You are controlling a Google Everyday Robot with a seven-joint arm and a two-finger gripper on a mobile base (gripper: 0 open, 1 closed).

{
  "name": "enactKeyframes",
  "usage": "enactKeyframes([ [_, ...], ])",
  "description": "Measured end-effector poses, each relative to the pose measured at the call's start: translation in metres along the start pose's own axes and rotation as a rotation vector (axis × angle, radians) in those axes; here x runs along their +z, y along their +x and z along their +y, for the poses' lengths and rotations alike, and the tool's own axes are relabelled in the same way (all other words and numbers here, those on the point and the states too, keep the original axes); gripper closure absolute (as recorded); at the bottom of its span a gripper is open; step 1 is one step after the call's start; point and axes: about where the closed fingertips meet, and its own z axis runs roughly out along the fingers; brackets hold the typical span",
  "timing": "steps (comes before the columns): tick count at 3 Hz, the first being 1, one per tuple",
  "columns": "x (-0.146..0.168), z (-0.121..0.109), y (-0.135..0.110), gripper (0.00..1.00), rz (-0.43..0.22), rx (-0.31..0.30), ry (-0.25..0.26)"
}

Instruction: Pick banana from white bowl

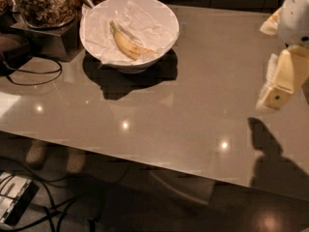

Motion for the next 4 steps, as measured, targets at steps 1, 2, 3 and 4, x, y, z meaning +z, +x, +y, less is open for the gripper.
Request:
enactKeyframes([
  [1, -0.006, -0.026, -0.029, 0.0, -0.022, 0.091, -0.035],
  [2, -0.006, -0.059, -0.083, 0.0, -0.076, 0.101, -0.044],
  [3, -0.014, -0.069, -0.1, 0.0, -0.12, 0.088, -0.004],
  [4, -0.004, -0.072, -0.122, 0.0, -0.153, 0.083, -0.042],
])
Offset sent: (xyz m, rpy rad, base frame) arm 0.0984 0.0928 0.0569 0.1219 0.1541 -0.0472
